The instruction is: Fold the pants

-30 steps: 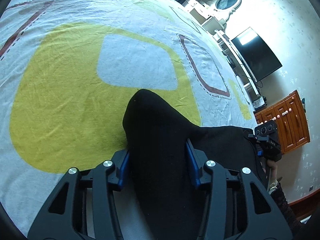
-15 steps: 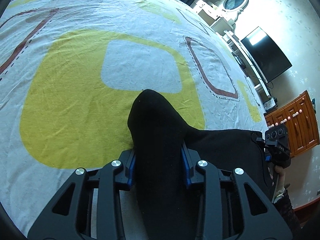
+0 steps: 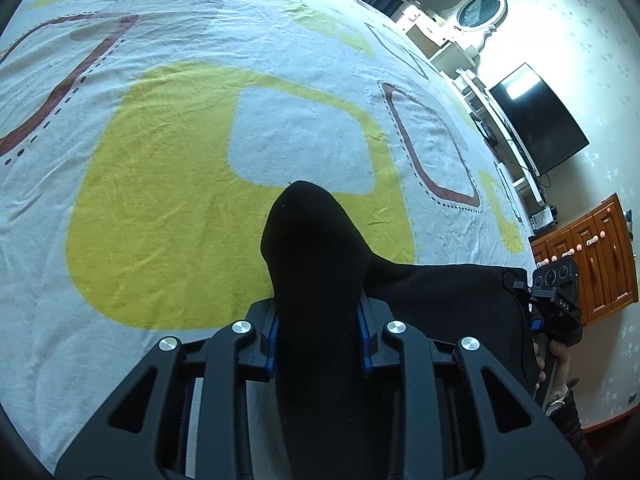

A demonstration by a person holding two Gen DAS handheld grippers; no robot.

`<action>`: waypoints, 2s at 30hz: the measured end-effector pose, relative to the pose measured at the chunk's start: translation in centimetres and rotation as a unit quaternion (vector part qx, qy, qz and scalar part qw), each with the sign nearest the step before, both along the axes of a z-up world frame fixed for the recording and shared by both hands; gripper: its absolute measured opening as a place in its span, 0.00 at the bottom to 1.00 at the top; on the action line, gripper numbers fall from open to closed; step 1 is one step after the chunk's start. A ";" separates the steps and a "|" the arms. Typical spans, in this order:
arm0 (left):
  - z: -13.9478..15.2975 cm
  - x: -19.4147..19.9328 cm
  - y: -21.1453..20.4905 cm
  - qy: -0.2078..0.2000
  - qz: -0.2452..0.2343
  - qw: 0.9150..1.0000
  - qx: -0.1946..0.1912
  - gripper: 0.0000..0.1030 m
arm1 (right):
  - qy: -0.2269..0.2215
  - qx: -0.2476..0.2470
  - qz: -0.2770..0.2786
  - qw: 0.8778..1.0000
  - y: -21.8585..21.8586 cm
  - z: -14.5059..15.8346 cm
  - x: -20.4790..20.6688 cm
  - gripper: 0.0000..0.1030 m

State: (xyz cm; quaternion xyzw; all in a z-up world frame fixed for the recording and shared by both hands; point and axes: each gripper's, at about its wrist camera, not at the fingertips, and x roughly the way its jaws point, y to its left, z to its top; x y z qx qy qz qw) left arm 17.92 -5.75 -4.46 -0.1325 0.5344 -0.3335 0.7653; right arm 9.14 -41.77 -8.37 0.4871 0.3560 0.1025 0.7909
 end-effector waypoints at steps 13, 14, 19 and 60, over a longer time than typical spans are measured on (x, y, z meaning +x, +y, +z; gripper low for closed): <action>-0.4 3.3 6.2 0.014 0.035 0.999 0.001 0.27 | 0.002 0.016 0.032 0.999 4.4 -1.0 4.6 0.33; -0.4 3.6 6.8 0.015 0.039 0.999 0.000 0.27 | 0.002 0.017 0.034 0.999 4.8 -1.1 5.0 0.33; -0.4 4.8 9.0 0.012 0.054 0.998 0.009 0.27 | 0.001 0.024 0.045 0.999 6.5 -1.3 6.9 0.33; -0.8 9.1 17.5 0.003 0.047 0.998 -0.046 0.65 | -0.009 0.057 0.046 0.997 10.4 -0.5 10.6 0.62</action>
